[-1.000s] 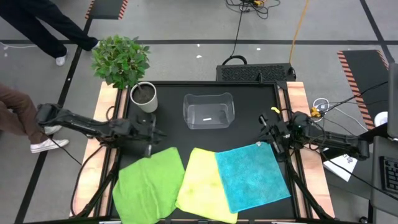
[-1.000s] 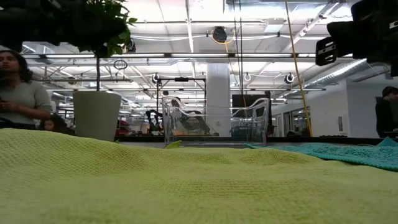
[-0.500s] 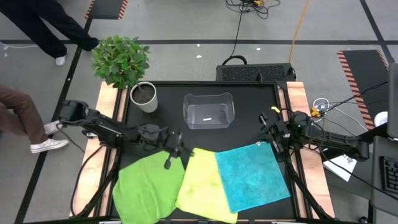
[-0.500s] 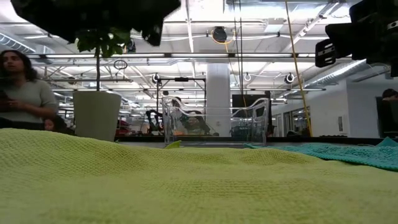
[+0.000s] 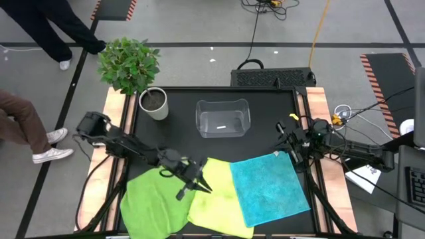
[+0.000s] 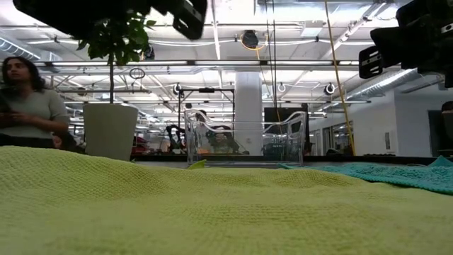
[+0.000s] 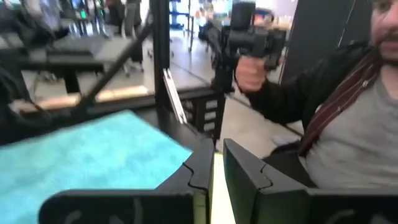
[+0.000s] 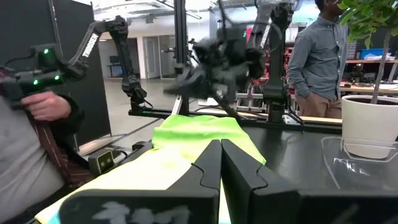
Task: Fold microfiber towels
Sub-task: Fold the blue towel
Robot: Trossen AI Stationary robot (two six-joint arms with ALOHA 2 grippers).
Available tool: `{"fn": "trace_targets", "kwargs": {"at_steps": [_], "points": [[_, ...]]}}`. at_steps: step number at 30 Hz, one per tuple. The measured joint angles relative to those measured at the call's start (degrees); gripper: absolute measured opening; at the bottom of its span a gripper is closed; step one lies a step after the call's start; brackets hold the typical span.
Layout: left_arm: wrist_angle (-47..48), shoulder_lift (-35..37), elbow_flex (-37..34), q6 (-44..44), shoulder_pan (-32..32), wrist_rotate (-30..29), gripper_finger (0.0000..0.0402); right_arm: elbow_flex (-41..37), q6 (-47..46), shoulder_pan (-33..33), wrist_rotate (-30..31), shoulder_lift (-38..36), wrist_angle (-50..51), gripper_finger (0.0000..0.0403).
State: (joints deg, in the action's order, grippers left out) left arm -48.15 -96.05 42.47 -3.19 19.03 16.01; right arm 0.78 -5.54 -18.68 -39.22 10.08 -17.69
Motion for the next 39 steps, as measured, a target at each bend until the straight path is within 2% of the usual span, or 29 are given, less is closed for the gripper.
{"fn": "trace_targets", "kwargs": {"at_steps": [7,14,19,23,30,39], "points": [[7.68,-10.92,7.72,-0.51,1.92,-9.2,0.0037,0.01,-1.77,0.0,-0.02,-0.01,0.02,0.0],[17.46,-16.09,18.12,2.5,3.99,-4.94,0.0037,0.01,-3.75,0.0,-0.01,0.01,0.11,0.0],[25.23,-18.79,25.23,5.62,5.56,-8.15,0.0037,-0.01,-3.87,0.0,0.02,0.01,0.23,0.0],[27.82,-22.05,30.31,7.42,5.82,-10.97,0.0037,0.01,-3.87,0.0,0.11,0.01,0.3,0.0],[32.45,-28.08,38.98,5.89,4.96,-12.31,0.0037,0.0,-5.63,0.0,0.3,0.16,0.9,0.0],[38.52,-33.29,47.37,10.4,8.84,-14.91,0.0038,0.0,-7.3,0.0,0.37,0.18,1.76,0.0]]}}
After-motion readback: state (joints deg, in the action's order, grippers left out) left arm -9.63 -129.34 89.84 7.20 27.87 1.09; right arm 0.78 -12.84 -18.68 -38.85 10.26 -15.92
